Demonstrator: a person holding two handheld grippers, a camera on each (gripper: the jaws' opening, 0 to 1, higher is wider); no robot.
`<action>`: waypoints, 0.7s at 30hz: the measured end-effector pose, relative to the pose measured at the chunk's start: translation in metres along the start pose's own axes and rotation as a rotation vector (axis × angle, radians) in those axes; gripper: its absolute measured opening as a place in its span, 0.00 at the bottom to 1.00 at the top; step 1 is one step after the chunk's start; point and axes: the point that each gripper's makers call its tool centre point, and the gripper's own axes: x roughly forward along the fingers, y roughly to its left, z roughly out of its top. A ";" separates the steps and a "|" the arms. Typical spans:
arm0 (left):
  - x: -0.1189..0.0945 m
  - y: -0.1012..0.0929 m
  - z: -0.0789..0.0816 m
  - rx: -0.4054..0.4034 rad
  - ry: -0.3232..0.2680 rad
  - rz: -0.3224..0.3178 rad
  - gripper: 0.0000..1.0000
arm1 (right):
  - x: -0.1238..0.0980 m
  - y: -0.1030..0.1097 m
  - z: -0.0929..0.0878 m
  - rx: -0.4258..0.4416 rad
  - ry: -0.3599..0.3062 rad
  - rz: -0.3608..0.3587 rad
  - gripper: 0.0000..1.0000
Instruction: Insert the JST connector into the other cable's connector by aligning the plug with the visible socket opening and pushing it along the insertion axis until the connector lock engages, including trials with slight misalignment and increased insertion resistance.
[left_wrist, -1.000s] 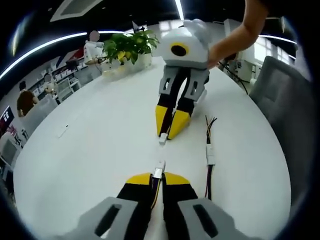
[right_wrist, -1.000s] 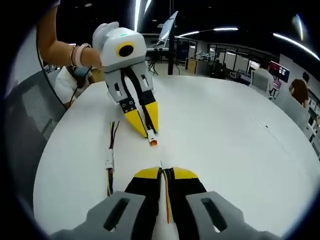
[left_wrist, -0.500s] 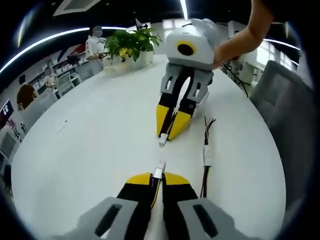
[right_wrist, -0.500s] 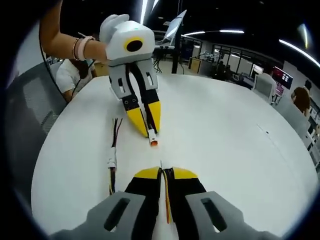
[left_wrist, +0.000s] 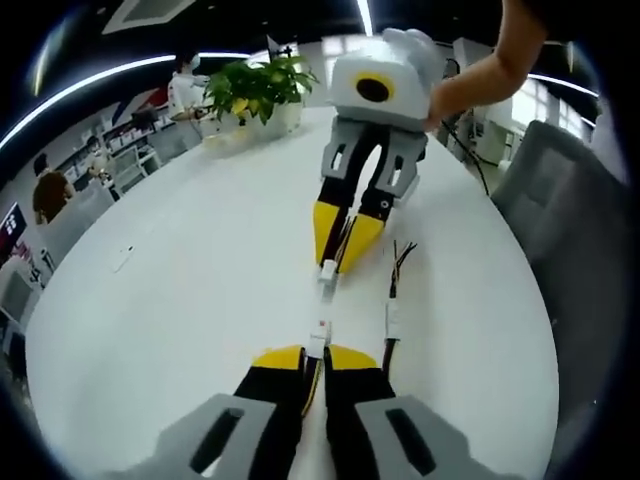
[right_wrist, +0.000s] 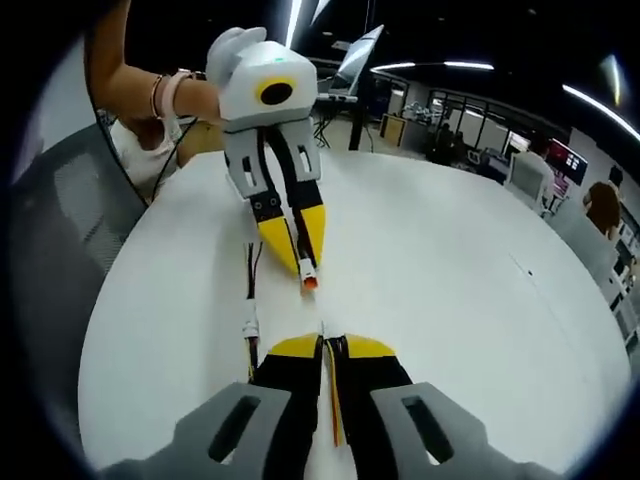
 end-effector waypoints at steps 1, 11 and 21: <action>-0.001 -0.001 0.003 0.000 -0.009 0.001 0.00 | -0.001 0.002 0.004 -0.002 -0.008 0.001 0.04; -0.011 -0.002 0.020 0.000 -0.031 0.018 0.00 | -0.011 0.005 0.034 -0.027 -0.082 -0.027 0.04; -0.010 -0.003 0.025 0.031 -0.016 0.013 0.00 | -0.013 0.009 0.048 -0.046 -0.114 -0.022 0.04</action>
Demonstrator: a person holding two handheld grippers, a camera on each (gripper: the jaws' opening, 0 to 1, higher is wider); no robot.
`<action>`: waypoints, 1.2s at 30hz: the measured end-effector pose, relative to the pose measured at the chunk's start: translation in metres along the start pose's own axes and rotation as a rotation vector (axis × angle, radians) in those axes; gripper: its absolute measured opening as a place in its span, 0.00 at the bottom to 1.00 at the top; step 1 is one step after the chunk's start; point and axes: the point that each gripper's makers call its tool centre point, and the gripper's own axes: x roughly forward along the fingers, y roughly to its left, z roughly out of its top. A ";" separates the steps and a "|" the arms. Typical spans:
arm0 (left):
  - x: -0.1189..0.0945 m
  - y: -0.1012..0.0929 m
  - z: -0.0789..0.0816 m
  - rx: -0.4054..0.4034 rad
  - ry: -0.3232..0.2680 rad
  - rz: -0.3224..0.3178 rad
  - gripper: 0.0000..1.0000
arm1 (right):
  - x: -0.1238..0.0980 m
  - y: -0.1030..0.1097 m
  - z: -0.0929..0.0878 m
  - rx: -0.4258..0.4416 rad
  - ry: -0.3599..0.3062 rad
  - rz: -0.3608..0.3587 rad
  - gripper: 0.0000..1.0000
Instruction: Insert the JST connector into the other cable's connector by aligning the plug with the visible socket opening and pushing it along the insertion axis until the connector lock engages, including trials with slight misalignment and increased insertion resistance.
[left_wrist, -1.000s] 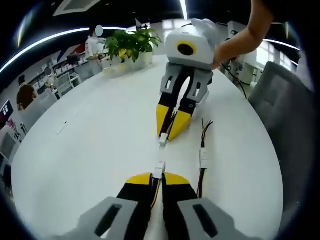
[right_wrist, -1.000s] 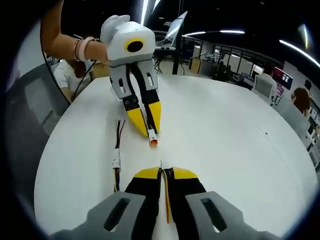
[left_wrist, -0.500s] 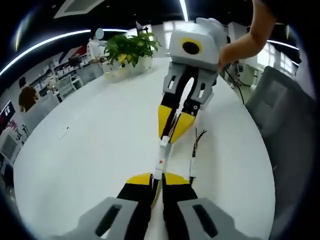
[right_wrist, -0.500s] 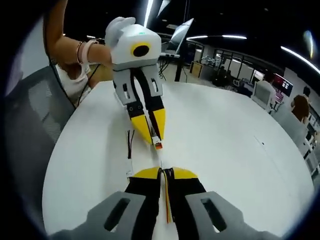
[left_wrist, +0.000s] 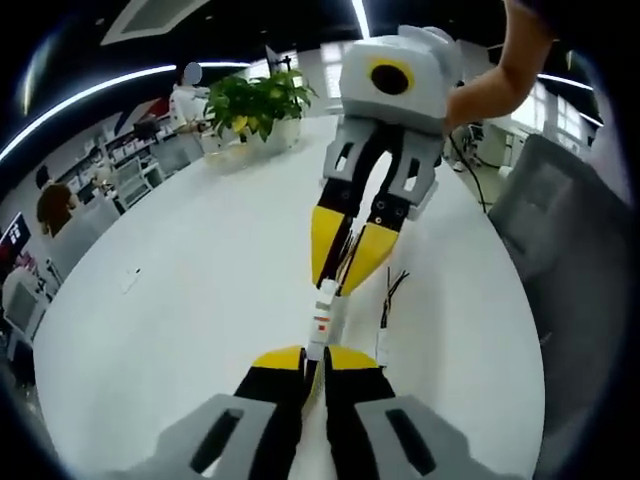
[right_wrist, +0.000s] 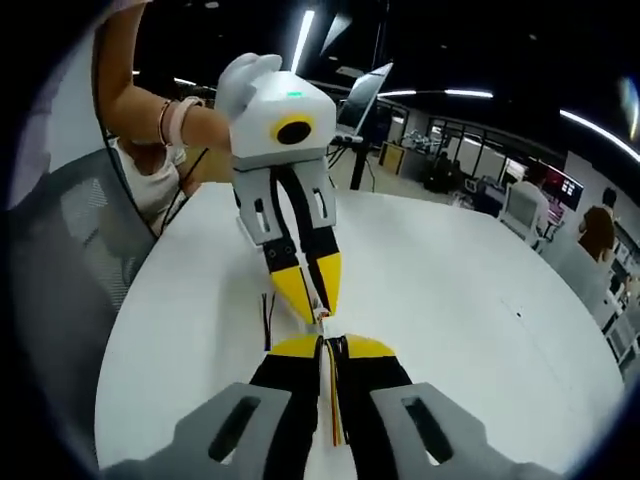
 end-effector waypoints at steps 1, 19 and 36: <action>0.000 -0.001 0.000 0.004 0.002 -0.002 0.00 | 0.000 0.000 0.000 0.000 -0.001 0.001 0.04; 0.001 0.002 -0.005 0.031 0.037 -0.013 0.00 | 0.013 0.003 -0.008 -0.053 0.059 0.045 0.04; 0.003 -0.004 -0.004 0.105 0.062 -0.037 0.00 | 0.015 0.004 -0.021 -0.072 0.116 0.083 0.04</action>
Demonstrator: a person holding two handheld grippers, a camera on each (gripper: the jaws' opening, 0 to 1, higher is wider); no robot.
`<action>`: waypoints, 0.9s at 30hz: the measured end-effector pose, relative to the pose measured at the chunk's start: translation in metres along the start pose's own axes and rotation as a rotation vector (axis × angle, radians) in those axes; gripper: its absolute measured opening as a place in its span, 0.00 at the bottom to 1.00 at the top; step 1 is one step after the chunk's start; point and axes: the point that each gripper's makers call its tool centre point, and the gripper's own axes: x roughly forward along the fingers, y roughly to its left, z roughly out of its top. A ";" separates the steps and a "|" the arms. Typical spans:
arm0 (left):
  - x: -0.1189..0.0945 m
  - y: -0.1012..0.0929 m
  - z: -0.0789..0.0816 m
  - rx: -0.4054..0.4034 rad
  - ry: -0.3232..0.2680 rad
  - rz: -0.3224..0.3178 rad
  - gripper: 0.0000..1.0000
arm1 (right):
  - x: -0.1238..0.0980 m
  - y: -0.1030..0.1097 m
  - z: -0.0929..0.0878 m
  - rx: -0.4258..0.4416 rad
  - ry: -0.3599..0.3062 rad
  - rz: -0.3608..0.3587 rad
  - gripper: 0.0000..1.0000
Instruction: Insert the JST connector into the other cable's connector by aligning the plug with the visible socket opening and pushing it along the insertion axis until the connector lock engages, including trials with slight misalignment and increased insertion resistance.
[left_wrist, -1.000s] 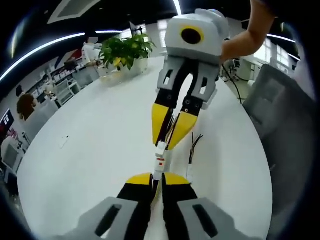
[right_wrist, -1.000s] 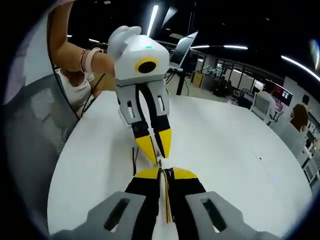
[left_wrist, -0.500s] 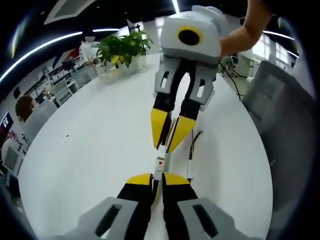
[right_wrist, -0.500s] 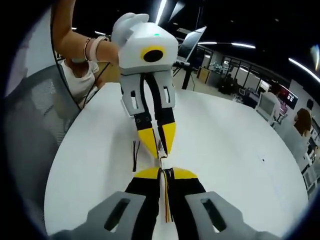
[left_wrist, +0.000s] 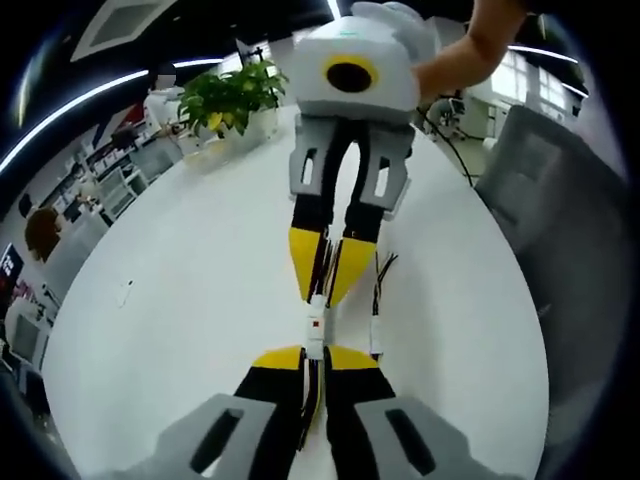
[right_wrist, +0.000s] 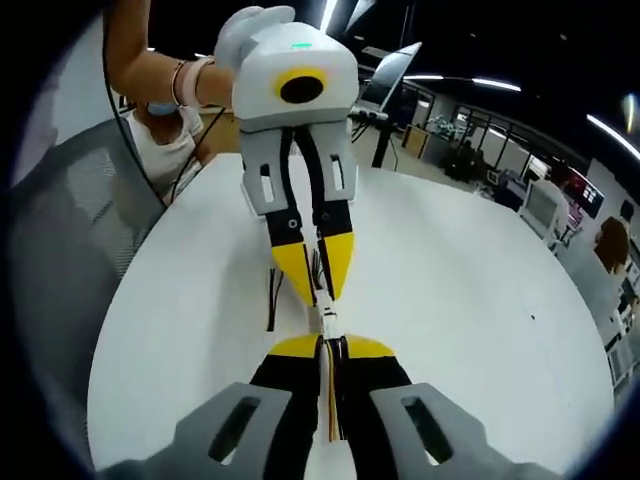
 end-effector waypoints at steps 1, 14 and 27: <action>0.000 0.000 0.000 0.003 0.001 -0.002 0.00 | 0.000 0.000 -0.001 0.001 0.002 0.002 0.04; 0.003 -0.006 0.004 0.074 0.014 -0.030 0.00 | 0.002 0.005 -0.012 -0.012 0.049 0.037 0.04; 0.006 -0.011 0.010 0.096 -0.003 -0.058 0.00 | 0.005 0.009 -0.016 -0.018 0.079 0.056 0.04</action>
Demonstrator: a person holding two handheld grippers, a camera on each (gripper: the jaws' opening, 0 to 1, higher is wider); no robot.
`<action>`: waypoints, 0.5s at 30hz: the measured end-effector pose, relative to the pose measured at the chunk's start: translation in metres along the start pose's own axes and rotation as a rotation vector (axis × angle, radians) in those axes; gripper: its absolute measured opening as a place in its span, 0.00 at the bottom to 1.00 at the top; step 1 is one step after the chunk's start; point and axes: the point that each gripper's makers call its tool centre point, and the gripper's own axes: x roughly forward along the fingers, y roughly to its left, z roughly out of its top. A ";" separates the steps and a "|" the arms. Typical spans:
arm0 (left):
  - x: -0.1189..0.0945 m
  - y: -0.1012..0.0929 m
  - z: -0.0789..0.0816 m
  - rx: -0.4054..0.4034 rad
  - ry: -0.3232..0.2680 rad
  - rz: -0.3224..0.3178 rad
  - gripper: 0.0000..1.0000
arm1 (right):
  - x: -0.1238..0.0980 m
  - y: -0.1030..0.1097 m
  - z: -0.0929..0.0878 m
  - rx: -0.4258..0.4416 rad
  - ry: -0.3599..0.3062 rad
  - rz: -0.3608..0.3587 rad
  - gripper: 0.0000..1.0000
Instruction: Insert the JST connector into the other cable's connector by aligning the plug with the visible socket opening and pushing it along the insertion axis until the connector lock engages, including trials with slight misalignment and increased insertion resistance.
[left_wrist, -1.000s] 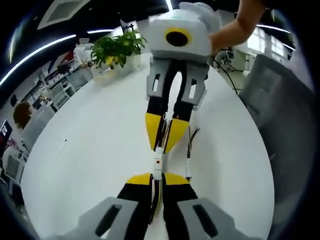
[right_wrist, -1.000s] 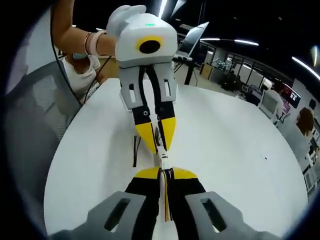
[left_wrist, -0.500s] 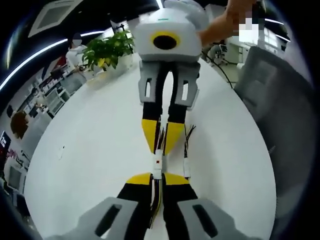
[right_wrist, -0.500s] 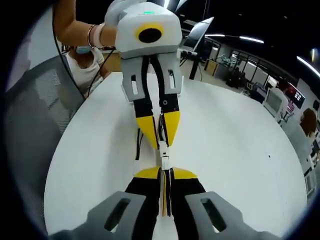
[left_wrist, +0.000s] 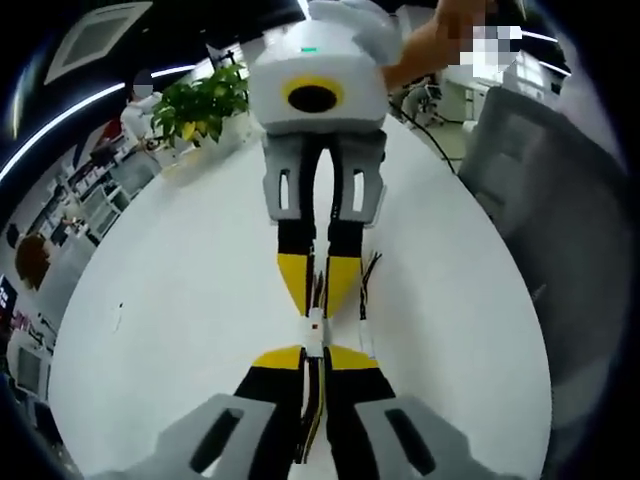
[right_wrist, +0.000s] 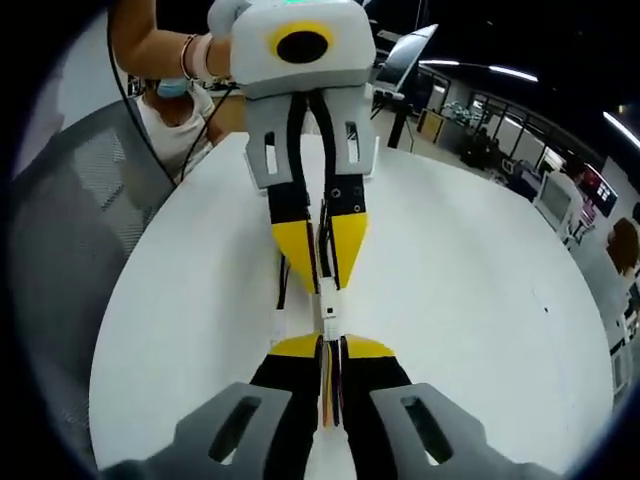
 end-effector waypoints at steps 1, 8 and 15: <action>0.001 0.000 0.000 0.006 0.003 0.002 0.00 | 0.001 0.000 -0.001 -0.006 0.008 0.000 0.04; 0.002 0.003 -0.001 0.009 0.004 0.002 0.00 | -0.003 -0.002 0.002 -0.016 -0.011 -0.005 0.04; 0.000 0.003 0.004 -0.003 -0.022 -0.002 0.00 | -0.008 -0.002 0.005 -0.022 -0.030 0.000 0.03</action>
